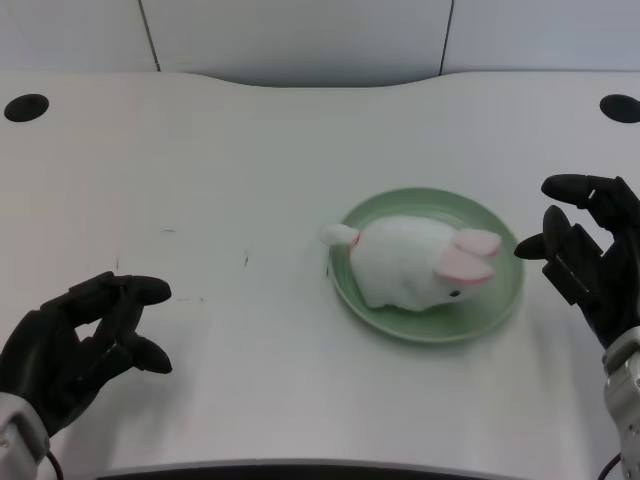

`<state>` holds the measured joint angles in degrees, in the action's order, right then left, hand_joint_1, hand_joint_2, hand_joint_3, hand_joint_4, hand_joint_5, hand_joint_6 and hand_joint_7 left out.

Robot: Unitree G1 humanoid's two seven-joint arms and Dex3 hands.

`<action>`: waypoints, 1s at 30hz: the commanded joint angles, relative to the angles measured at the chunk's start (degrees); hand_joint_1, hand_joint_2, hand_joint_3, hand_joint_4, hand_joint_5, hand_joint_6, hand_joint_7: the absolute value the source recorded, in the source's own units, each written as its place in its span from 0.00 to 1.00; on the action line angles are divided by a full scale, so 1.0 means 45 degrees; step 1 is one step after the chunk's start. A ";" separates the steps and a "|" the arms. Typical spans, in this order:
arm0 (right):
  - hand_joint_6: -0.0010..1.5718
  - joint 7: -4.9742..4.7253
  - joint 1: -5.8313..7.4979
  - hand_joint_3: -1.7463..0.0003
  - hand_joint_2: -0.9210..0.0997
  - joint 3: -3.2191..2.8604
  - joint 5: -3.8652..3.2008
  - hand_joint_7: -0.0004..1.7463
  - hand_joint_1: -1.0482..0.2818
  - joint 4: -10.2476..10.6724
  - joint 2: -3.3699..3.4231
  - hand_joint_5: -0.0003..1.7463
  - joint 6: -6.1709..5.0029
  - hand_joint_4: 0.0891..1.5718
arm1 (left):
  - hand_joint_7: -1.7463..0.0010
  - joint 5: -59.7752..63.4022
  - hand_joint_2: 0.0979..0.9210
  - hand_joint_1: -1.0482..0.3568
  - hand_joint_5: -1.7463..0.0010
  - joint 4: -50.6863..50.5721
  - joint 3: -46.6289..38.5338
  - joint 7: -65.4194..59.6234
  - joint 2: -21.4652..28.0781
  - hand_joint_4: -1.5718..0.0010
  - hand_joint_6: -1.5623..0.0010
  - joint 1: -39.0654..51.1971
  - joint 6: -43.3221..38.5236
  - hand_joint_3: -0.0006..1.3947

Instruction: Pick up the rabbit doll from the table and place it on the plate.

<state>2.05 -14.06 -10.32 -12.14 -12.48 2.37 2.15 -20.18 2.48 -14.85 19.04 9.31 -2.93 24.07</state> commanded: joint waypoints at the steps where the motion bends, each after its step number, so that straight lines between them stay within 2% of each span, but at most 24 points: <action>1: 0.19 -0.0104 -0.0128 0.63 0.00 -0.0067 -0.0022 0.83 0.59 0.0159 -0.0254 0.97 0.0406 0.17 | 0.23 -0.0197 1.00 0.47 0.04 0.0539 -0.0216 0.0016 0.0040 0.52 0.52 0.0024 -0.0302 0.38; 4: 0.18 -0.0056 -0.0387 0.62 0.00 -0.0134 0.0022 0.83 0.59 -0.0266 -0.0353 0.97 0.0312 0.16 | 0.22 -0.0208 1.00 0.47 0.03 0.1036 -0.0251 -0.0109 0.0073 0.52 0.51 -0.0233 -0.0512 0.37; 7: 0.19 -0.0035 -0.0615 0.63 0.00 -0.0216 -0.0042 0.84 0.59 -0.0617 -0.0360 0.97 0.0218 0.16 | 0.21 -0.0079 1.00 0.45 0.02 0.1364 -0.0272 -0.0301 0.0027 0.52 0.51 -0.0447 -0.0943 0.34; 11: 0.19 -0.0261 -0.0769 0.63 0.00 -0.0193 0.0056 0.84 0.60 -0.0655 -0.0359 0.97 0.0372 0.17 | 0.21 -0.0277 1.00 0.44 0.00 0.1570 -0.0389 -0.0367 0.0016 0.54 0.53 -0.0685 -0.0804 0.33; 20: 0.19 -0.0293 -0.0777 0.63 0.00 -0.0168 0.0035 0.83 0.60 -0.0676 -0.0376 0.97 0.0357 0.17 | 0.21 -0.0277 1.00 0.44 0.00 0.1609 -0.0392 -0.0362 0.0018 0.54 0.53 -0.0705 -0.0822 0.33; 21: 0.19 -0.0354 -0.0878 0.63 0.00 -0.0248 -0.0017 0.83 0.60 -0.0796 -0.0369 0.97 0.0374 0.17 | 0.21 -0.0397 1.00 0.44 0.00 0.1778 -0.0541 -0.0449 -0.0059 0.54 0.53 -0.0895 -0.0877 0.33; 23: 0.20 -0.0328 -0.0918 0.63 0.00 -0.0333 -0.0021 0.84 0.59 -0.1110 -0.0349 0.97 -0.0047 0.19 | 0.21 -0.0332 1.00 0.45 0.00 0.2082 -0.0646 -0.0539 -0.0067 0.56 0.55 -0.1083 -0.1167 0.36; 25: 0.20 -0.0352 -0.0897 0.63 0.00 -0.0339 0.0018 0.84 0.58 -0.1206 -0.0320 0.97 -0.0280 0.21 | 0.20 -0.0274 1.00 0.45 0.00 0.2216 -0.0657 -0.0541 -0.0042 0.57 0.55 -0.1126 -0.1302 0.37; 30: 0.21 -0.0441 -0.0884 0.64 0.00 -0.0315 0.0049 0.84 0.57 -0.1227 -0.0291 0.97 -0.0395 0.22 | 0.19 -0.0285 1.00 0.45 0.00 0.2289 -0.0662 -0.0520 -0.0028 0.57 0.56 -0.1140 -0.1352 0.37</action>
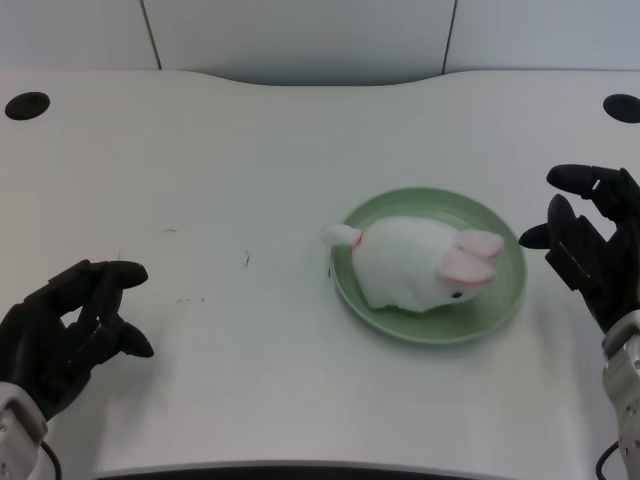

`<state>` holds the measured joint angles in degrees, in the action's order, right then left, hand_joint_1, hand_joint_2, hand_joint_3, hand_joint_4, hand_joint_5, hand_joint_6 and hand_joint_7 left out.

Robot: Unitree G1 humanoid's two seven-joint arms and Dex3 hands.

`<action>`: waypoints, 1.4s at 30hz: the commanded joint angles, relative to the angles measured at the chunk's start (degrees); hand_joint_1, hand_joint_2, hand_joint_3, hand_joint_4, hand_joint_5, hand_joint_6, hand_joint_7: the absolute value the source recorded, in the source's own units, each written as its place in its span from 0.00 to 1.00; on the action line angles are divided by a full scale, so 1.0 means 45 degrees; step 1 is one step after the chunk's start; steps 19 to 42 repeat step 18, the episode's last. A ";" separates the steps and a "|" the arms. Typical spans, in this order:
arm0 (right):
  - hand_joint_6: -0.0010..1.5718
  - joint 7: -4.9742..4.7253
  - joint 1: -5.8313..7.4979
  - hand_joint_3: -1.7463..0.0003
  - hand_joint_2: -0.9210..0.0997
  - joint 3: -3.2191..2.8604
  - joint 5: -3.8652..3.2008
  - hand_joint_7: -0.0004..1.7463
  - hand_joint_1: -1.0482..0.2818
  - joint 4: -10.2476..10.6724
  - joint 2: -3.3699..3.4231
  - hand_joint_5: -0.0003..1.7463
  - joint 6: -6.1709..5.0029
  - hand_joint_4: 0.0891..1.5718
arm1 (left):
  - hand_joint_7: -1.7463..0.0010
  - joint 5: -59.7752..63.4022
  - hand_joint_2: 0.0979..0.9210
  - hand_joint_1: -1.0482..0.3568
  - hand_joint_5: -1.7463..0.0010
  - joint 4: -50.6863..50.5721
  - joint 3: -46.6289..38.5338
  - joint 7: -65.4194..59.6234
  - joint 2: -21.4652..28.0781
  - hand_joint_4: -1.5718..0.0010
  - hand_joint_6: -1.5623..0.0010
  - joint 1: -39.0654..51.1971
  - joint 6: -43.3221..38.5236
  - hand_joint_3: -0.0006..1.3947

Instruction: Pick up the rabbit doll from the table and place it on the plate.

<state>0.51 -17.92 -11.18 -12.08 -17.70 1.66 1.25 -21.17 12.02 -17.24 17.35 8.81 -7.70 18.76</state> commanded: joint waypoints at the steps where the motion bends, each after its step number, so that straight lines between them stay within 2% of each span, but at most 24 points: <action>1: 0.21 -0.0085 0.0008 0.64 0.00 -0.0153 0.0016 0.84 0.57 -0.0078 -0.0178 0.98 -0.0159 0.23 | 0.19 -0.0032 1.00 0.46 0.00 0.0263 -0.0130 -0.0053 0.0148 0.57 0.56 -0.0060 -0.0277 0.37; 2: 0.22 -0.0074 0.0033 0.64 0.01 -0.0174 0.0002 0.84 0.58 -0.0085 -0.0212 0.98 -0.0132 0.24 | 0.19 -0.0009 1.00 0.46 0.00 0.0339 -0.0128 0.0016 0.0197 0.57 0.57 -0.0046 -0.0362 0.36; 3: 0.22 -0.0130 0.0148 0.65 0.01 -0.0199 -0.0086 0.84 0.58 0.0241 -0.0222 0.98 0.0241 0.25 | 0.19 -0.0035 1.00 0.46 0.00 0.0426 -0.0157 0.0087 0.0242 0.57 0.57 -0.0044 -0.0435 0.36; 6: 0.22 -0.0162 0.0354 0.64 0.00 -0.0251 -0.0199 0.84 0.61 0.0691 -0.0190 0.98 0.0590 0.25 | 0.17 -0.0086 1.00 0.45 0.00 0.0588 -0.0198 0.0174 0.0318 0.56 0.56 -0.0055 -0.0570 0.35; 8: 0.22 -0.0468 0.0516 0.64 0.00 -0.0267 -0.0109 0.84 0.60 0.1048 -0.0041 0.98 0.0693 0.24 | 0.17 -0.0054 1.00 0.45 0.00 0.0526 -0.0195 0.0058 0.0328 0.55 0.56 -0.0020 -0.0530 0.34; 10: 0.21 -0.0817 0.0634 0.64 0.00 -0.0365 -0.0192 0.84 0.59 0.1424 0.0094 0.99 0.1073 0.20 | 0.17 -0.0018 1.00 0.45 0.00 0.0472 -0.0177 0.0020 0.0353 0.55 0.55 0.0009 -0.0509 0.34; 11: 0.20 -0.0899 0.0667 0.63 0.00 -0.0396 -0.0238 0.85 0.59 0.1541 0.0127 0.99 0.1206 0.19 | 0.17 -0.0011 1.00 0.44 0.00 0.0455 -0.0172 0.0014 0.0358 0.55 0.55 0.0017 -0.0504 0.34; 13: 0.18 -0.1037 0.0782 0.61 0.00 -0.0584 -0.0588 0.88 0.59 0.1996 0.0295 1.00 0.1601 0.18 | 0.18 -0.0028 1.00 0.44 0.00 0.0360 -0.0176 -0.0098 0.0333 0.55 0.55 0.0024 -0.0372 0.34; 14: 0.18 -0.1073 0.0816 0.61 0.00 -0.0631 -0.0689 0.88 0.59 0.2136 0.0337 1.00 0.1733 0.18 | 0.18 -0.0034 1.00 0.44 0.00 0.0338 -0.0178 -0.0127 0.0326 0.55 0.55 0.0025 -0.0336 0.34; 16: 0.17 -0.1113 0.0848 0.60 0.00 -0.0651 -0.0762 0.89 0.59 0.2276 0.0356 1.00 0.1885 0.18 | 0.18 -0.0038 1.00 0.44 0.00 0.0324 -0.0178 -0.0143 0.0323 0.55 0.55 0.0026 -0.0315 0.33; 18: 0.17 -0.1134 0.0864 0.60 0.00 -0.0649 -0.0781 0.90 0.59 0.2344 0.0356 1.00 0.1966 0.17 | 0.18 -0.0038 1.00 0.44 0.00 0.0320 -0.0179 -0.0144 0.0323 0.55 0.55 0.0027 -0.0311 0.33; 42: 0.17 -0.1134 0.0864 0.60 0.00 -0.0649 -0.0781 0.90 0.59 0.2344 0.0356 1.00 0.1966 0.17 | 0.18 -0.0038 1.00 0.44 0.00 0.0320 -0.0179 -0.0144 0.0323 0.55 0.55 0.0027 -0.0311 0.33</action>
